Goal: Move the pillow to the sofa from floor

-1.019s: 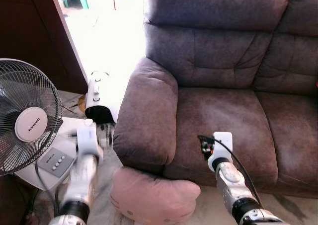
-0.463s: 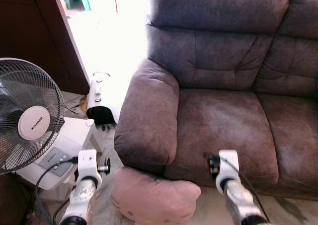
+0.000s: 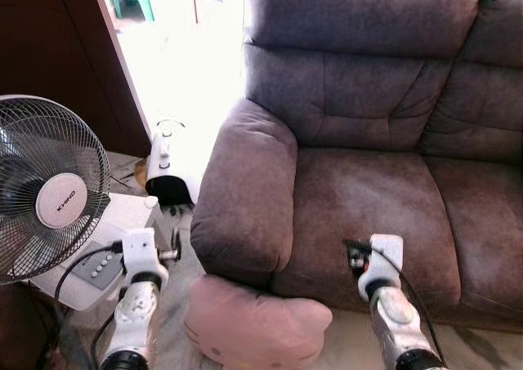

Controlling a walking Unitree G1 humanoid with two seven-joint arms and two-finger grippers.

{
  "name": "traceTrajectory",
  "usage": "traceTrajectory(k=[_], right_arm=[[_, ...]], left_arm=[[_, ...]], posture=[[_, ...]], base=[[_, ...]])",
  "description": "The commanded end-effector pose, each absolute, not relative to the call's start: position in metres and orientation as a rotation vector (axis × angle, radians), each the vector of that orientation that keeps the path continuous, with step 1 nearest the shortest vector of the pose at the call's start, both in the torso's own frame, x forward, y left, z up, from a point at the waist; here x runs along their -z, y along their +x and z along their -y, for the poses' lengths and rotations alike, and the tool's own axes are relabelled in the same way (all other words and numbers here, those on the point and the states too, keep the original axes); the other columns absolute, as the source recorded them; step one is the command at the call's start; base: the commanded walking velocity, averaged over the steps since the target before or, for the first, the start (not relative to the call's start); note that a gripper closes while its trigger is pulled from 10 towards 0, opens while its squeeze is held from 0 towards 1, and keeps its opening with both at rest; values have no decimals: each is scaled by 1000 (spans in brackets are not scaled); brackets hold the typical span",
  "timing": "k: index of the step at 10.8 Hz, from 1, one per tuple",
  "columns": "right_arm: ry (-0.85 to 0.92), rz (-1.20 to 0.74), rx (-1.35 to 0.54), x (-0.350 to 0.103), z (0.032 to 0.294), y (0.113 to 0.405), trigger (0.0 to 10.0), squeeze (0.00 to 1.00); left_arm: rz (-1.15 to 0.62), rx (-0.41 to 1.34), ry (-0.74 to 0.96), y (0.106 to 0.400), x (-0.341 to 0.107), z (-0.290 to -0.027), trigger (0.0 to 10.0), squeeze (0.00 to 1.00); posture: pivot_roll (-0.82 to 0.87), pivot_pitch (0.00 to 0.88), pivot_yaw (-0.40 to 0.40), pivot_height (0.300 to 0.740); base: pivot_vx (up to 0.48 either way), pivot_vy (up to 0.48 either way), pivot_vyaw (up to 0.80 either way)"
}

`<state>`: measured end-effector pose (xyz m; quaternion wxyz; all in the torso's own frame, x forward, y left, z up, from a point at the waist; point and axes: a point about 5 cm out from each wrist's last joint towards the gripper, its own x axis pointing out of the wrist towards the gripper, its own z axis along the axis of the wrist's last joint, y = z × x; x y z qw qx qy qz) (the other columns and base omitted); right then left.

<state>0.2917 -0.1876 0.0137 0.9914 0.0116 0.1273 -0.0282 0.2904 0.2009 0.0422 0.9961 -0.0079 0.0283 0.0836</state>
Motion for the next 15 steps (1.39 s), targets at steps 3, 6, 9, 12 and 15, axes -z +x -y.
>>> traceTrajectory(k=[3,6,9,12,15], right_arm=[[1,-47,32,-43,182,293,10000,0],[-36,24,40,-60,192,283,10000,0],[-38,39,24,-70,192,277,10000,0],[-26,22,37,-78,191,282,10000,0],[-22,13,78,-76,195,281,10000,0]], left_arm=[[97,-168,57,271,-63,-199,10000,0],[229,-170,92,258,-98,-199,10000,0],[255,-147,106,253,-112,-196,10000,0],[227,-127,107,261,-119,-193,10000,0],[227,-57,99,272,-124,-183,10000,0]], posture=[[104,117,-34,736],[96,123,-48,736],[109,77,-58,736],[96,25,-43,736],[96,11,-11,736]], base=[[0,0,0],[0,0,0],[0,0,0],[0,0,0],[0,0,0]])
